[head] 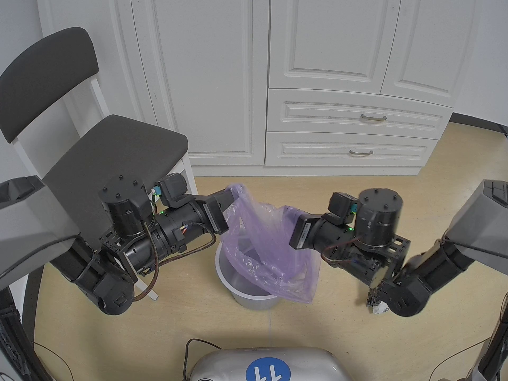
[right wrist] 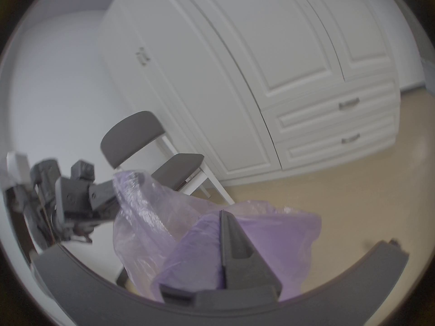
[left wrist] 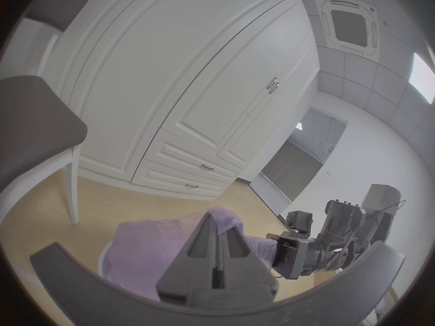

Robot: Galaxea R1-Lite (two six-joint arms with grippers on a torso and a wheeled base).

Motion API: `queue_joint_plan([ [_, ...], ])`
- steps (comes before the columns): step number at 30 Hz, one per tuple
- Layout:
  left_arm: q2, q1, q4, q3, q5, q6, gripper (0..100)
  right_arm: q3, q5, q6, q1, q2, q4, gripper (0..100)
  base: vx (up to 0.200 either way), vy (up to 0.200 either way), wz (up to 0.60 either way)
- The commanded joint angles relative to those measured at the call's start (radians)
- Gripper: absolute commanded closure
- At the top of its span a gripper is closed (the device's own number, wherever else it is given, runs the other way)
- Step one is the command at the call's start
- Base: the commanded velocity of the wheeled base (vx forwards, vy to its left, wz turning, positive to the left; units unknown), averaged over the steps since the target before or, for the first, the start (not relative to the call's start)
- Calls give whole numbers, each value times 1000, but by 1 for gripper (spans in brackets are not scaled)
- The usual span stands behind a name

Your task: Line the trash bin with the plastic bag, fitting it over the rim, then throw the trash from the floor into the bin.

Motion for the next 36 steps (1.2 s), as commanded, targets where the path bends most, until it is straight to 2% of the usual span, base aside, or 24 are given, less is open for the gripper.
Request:
queue_joint_plan([
  [1, 48, 28, 109, -91, 4, -48, 100, -187, 3, 144, -8, 84, 187, 100, 0, 0, 0],
  [4, 46, 27, 142, -91, 4, -50, 100, -188, 1, 146, -1, 87, 210, 100, 0, 0, 0],
  [11, 53, 30, 215, -92, -51, -46, 100, -176, 1, 144, 28, 122, 216, 100, 0, 0, 0],
  [19, 63, 30, 228, -98, -54, -46, 100, -196, 4, 147, 27, 185, 220, 100, 0, 0, 0],
  [26, 93, 24, 232, -105, -55, -46, 100, -214, 27, 150, 22, 185, 315, 100, 0, 0, 0],
  [30, 112, 21, 228, -118, -58, -71, 100, -244, 29, 177, 7, 209, 335, 100, 0, 0, 0],
  [36, 148, -22, 212, -140, -55, -180, 100, -280, 29, 173, -71, 248, 337, 100, 0, 0, 0],
])
